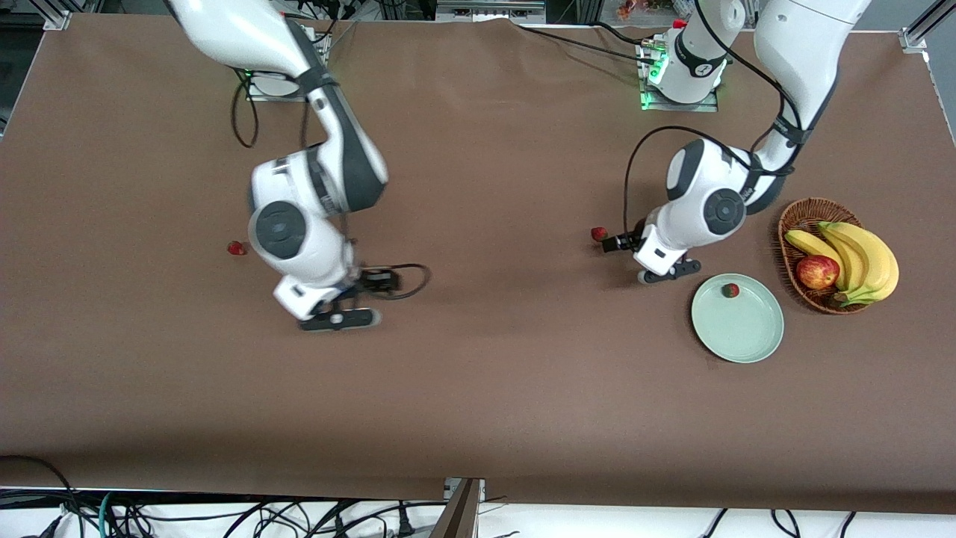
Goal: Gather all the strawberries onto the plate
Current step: 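Reach the left gripper to the strawberry while the right gripper returns, then carry the strawberry onto the plate while the right gripper grasps the last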
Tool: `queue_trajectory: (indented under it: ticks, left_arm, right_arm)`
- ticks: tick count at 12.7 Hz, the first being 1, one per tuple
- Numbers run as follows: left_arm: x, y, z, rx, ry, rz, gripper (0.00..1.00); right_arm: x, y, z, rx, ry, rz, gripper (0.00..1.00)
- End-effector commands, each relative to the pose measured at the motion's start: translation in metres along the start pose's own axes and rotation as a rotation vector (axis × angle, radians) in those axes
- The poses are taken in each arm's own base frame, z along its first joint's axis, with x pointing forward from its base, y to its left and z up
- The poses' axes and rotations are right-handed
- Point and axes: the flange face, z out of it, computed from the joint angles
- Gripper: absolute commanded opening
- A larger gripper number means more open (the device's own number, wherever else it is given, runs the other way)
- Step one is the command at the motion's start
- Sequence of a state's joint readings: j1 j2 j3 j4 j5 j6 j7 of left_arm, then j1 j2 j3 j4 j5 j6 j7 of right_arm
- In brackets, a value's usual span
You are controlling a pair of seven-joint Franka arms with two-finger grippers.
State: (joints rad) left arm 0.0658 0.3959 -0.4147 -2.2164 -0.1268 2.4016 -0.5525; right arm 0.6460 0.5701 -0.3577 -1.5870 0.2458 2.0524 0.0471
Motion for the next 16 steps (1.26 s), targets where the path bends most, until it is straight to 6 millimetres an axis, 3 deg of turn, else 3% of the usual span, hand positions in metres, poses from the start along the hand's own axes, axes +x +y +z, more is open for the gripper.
queue_trajectory:
  ticks: [1,4,6,8,12,14,16]
  left_arm:
    - [-0.033,0.013,-0.001,0.015,0.002,-0.054,1.0]
    - [-0.048,0.015,0.013,0.112,0.07,0.07,1.0]
    - [-0.052,0.02,0.02,0.116,0.106,0.073,0.94]
    - [-0.059,0.027,0.028,0.143,0.129,0.124,0.89]
    - [-0.055,0.033,0.036,0.115,0.172,0.137,0.87]
    - [-0.055,0.035,0.035,0.137,0.198,0.19,0.73]
    - [-0.055,0.035,0.038,0.145,0.2,0.201,0.47]
  right_arm:
    - [-0.059,0.104,0.005,0.018,-0.078,-0.116,1.0]
    - [-0.105,0.215,0.03,0.024,-0.146,-0.186,1.0]
    - [-0.149,0.256,0.073,0.009,-0.146,-0.181,1.0]
    - [-0.184,0.263,0.105,-0.019,-0.102,-0.152,0.99]
    - [-0.19,0.265,0.121,0.01,-0.112,-0.087,0.94]
    - [-0.185,0.246,0.137,0.032,-0.1,-0.065,0.94]
    - [-0.18,0.244,0.137,0.016,-0.07,-0.067,0.93]
